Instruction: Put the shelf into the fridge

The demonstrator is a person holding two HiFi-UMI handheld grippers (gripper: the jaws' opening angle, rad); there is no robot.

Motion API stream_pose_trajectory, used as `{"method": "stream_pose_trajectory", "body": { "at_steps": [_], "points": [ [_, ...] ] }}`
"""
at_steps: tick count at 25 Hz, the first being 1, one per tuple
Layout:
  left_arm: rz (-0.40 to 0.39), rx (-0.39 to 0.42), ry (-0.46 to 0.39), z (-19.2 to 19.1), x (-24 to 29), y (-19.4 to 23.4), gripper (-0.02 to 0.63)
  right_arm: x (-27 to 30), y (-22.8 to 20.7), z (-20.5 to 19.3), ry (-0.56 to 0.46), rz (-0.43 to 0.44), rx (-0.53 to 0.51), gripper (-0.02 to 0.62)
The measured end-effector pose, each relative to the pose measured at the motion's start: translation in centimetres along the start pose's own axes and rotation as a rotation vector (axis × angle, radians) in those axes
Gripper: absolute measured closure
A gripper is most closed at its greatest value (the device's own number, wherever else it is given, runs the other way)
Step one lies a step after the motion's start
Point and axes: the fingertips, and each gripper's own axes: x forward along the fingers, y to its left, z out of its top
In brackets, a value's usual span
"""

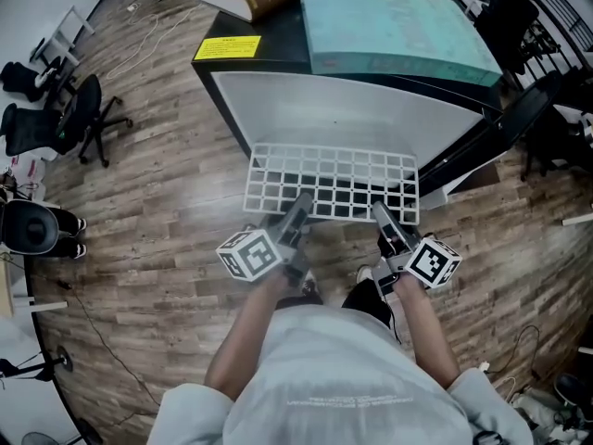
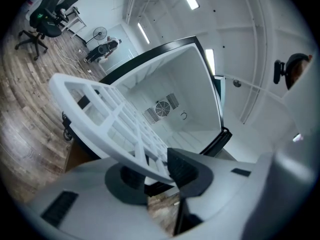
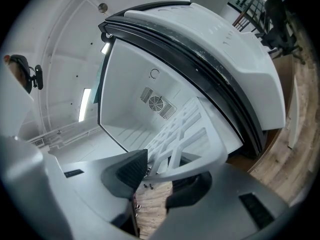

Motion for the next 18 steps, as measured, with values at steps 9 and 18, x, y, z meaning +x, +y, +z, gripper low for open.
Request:
{"method": "stream_pose_trajectory", "body": {
  "at_steps": [9, 18],
  "points": [
    [-0.017, 0.000, 0.026, -0.01, 0.10, 0.14, 0.495, 0.15, 0.09, 0.00, -0.006, -0.008, 0.003, 0.465],
    [0.006, -0.005, 0.035, -0.03, 0.05, 0.07, 0.494, 0.03, 0.03, 0.04, -0.022, -0.013, -0.008, 0.465]
  ]
}}
